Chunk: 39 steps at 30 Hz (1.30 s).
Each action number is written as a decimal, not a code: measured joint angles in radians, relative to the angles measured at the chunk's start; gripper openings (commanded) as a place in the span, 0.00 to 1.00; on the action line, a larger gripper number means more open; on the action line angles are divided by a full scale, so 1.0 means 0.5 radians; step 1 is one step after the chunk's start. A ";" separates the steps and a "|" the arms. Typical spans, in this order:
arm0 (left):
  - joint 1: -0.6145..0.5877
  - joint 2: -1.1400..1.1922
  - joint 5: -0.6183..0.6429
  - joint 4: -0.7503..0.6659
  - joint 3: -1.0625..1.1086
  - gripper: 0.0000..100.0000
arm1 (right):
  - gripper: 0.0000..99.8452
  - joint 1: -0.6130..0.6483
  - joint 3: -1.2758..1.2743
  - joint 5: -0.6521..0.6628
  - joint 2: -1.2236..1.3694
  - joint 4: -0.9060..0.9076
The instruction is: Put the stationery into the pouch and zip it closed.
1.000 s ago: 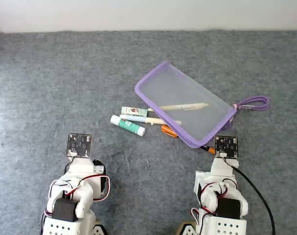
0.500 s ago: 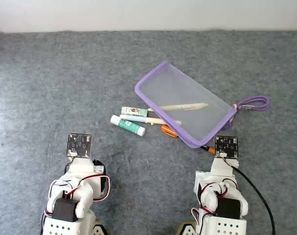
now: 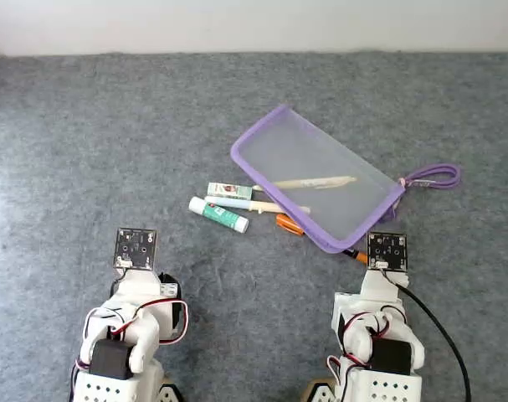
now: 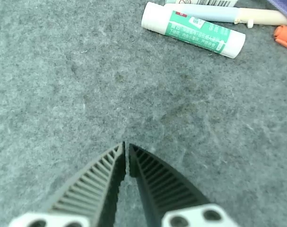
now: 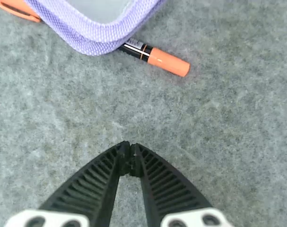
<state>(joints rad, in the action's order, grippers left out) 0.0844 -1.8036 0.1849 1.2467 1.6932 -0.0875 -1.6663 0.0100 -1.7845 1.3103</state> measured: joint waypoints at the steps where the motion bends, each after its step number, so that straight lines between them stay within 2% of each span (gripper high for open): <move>1: 0.000 0.000 0.000 0.000 0.000 0.01 | 0.01 0.000 0.000 0.000 0.000 0.000; 36: 0.000 0.000 0.000 0.000 0.000 0.01 | 0.01 -0.009 0.000 0.018 0.000 0.000; 39: 0.000 0.000 0.000 0.000 0.000 0.01 | 0.01 -0.141 0.000 0.150 0.000 -0.034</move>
<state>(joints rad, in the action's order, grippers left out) 0.0844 -1.8036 0.1849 1.2467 1.6932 -0.1580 -1.6663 0.0852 -1.7845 1.2935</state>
